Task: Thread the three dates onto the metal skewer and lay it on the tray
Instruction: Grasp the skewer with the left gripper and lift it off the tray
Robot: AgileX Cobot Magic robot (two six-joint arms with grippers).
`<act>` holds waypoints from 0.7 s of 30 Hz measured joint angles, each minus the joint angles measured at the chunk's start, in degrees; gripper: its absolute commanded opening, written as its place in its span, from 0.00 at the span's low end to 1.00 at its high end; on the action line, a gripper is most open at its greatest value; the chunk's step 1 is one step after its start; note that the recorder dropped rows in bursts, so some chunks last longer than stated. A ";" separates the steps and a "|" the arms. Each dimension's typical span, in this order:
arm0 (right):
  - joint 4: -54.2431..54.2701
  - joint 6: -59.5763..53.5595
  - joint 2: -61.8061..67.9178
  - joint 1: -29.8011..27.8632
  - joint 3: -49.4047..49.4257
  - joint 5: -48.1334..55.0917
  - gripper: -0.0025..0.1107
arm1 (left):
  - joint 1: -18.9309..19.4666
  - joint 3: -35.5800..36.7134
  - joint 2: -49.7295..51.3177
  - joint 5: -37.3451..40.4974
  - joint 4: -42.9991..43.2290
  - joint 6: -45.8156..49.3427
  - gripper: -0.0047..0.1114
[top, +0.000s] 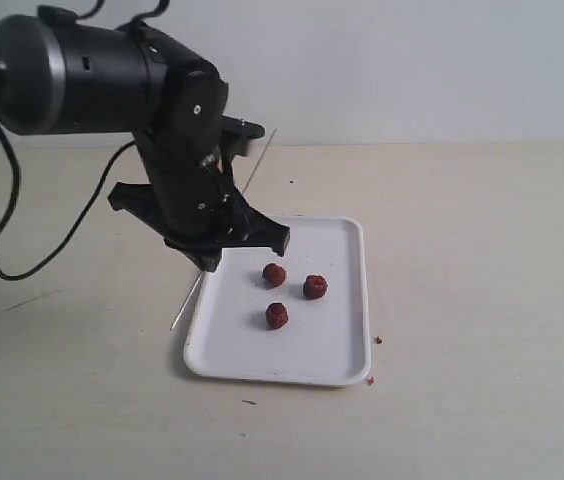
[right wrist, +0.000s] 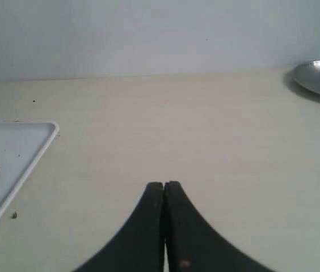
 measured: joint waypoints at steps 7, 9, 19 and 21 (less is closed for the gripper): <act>0.00 0.00 0.00 0.00 0.00 0.00 0.02 | 0.00 10.41 -9.98 0.00 0.32 6.09 0.04; 0.00 0.00 0.00 0.00 0.00 0.00 0.02 | 0.00 13.47 -12.56 0.00 0.54 7.58 0.04; -2.10 -0.77 0.00 0.00 0.00 -1.54 0.02 | 0.00 24.56 -22.24 2.15 1.14 13.90 0.04; -2.83 -1.04 0.00 0.00 0.00 -4.11 0.02 | 0.00 25.90 -22.91 2.81 1.14 15.33 0.04</act>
